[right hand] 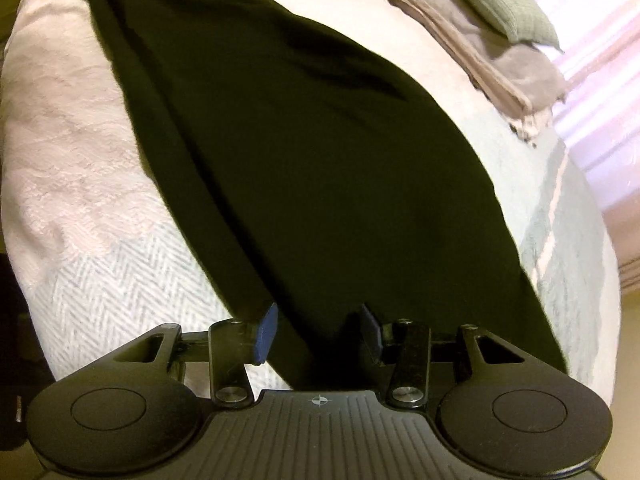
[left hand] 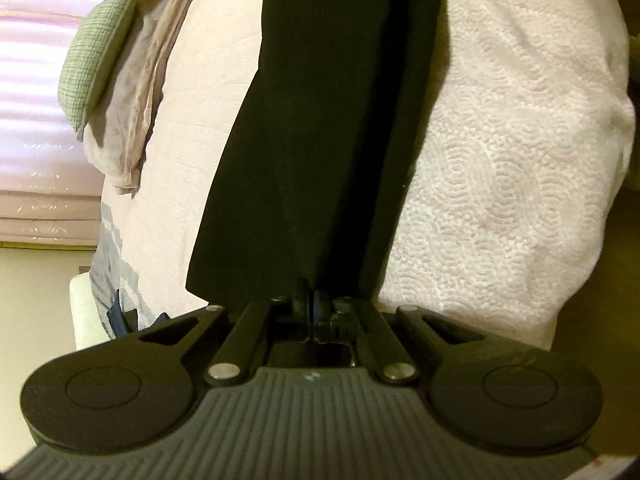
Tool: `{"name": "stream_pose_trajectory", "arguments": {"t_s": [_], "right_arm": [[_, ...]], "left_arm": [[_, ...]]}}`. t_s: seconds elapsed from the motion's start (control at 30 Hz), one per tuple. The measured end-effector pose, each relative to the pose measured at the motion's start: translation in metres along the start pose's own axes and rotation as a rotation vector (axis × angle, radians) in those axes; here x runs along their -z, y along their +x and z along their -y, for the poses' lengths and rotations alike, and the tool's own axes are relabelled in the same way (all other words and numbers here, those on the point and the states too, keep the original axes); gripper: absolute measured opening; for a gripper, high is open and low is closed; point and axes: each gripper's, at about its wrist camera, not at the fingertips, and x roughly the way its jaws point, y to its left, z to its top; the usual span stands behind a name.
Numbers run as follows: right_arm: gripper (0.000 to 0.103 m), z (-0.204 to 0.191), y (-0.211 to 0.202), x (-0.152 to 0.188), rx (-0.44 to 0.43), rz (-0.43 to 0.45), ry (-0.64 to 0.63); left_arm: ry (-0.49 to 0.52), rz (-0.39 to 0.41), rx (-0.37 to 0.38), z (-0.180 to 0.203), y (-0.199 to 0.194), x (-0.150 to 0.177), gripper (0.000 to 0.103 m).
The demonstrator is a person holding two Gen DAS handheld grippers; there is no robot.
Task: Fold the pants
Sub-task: 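Lay the folded trousers down, open the right gripper, then open the left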
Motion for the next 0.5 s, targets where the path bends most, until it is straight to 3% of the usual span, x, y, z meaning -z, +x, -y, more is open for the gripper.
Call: {"name": "stream_pose_trajectory", "arguments": {"t_s": [0.13, 0.4, 0.43, 0.5], "right_arm": [[0.042, -0.012, 0.003, 0.009, 0.065, -0.003, -0.056], [0.040, -0.024, 0.023, 0.019, 0.148, 0.017, -0.160], [0.024, -0.023, 0.025, 0.018, 0.150, 0.021, -0.171], [0.004, -0.018, 0.025, 0.013, 0.167, 0.022, -0.200]], "left_arm": [[-0.091, 0.017, 0.016, -0.007, -0.001, 0.005, 0.001], [-0.168, 0.030, 0.027, -0.026, -0.008, 0.004, 0.001], [-0.164, 0.029, 0.031, -0.028, -0.008, 0.004, 0.001], [-0.143, 0.032, 0.032, -0.029, -0.008, 0.004, 0.001]]}}
